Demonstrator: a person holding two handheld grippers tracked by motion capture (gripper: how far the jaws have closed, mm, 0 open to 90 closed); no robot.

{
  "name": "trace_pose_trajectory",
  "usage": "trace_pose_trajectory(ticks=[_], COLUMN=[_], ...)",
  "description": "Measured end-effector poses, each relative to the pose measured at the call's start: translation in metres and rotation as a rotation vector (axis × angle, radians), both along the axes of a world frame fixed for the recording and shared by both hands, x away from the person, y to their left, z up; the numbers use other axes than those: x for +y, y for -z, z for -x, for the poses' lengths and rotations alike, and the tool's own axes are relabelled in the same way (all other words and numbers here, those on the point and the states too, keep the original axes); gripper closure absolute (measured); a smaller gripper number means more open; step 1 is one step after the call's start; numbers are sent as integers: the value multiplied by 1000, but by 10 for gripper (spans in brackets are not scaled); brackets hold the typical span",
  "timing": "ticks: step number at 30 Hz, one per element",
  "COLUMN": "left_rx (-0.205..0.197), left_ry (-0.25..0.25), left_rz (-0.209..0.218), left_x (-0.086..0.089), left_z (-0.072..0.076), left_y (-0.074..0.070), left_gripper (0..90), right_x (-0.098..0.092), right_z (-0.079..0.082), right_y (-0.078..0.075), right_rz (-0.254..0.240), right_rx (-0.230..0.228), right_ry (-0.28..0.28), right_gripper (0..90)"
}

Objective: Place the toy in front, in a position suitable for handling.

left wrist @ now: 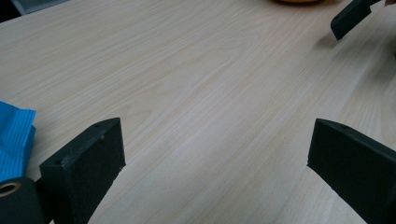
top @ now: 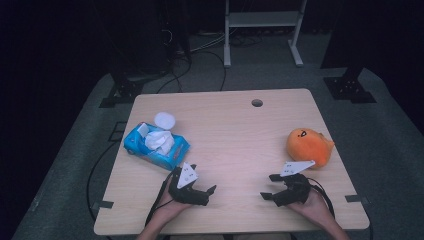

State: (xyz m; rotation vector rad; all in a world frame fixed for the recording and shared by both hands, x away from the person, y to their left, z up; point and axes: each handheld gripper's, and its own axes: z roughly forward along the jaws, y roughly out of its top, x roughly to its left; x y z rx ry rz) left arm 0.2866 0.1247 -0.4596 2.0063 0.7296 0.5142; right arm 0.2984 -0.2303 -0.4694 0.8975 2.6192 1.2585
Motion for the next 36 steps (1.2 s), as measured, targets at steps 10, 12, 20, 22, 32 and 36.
trace_pose_trajectory(ticks=[10,12,20,22,32,36], left_rx=[6,3,-20,-23,-32,-38], left_ry=[7,5,-15,-18,-43,-47], left_rz=[0,-4,-1,0,6,3], left_x=[-1,0,3,4,10,12], left_z=[1,1,5,6,6,5], left_y=[2,1,-1,-2,-4,-5], left_gripper=[29,29,29,29,29,29], right_x=[0,0,3,3,-4,-9], right_z=[-1,-2,-4,-5,-6,-10], right_y=[-3,-5,-16,-21,-49,-60], right_rz=[-22,-23,-12,-12,-57,-47], right_rx=[-1,-6,-27,-36,-48,-64], right_ry=[7,3,-6,-14,-27,-22], right_gripper=[217,217,217,218,210,209])
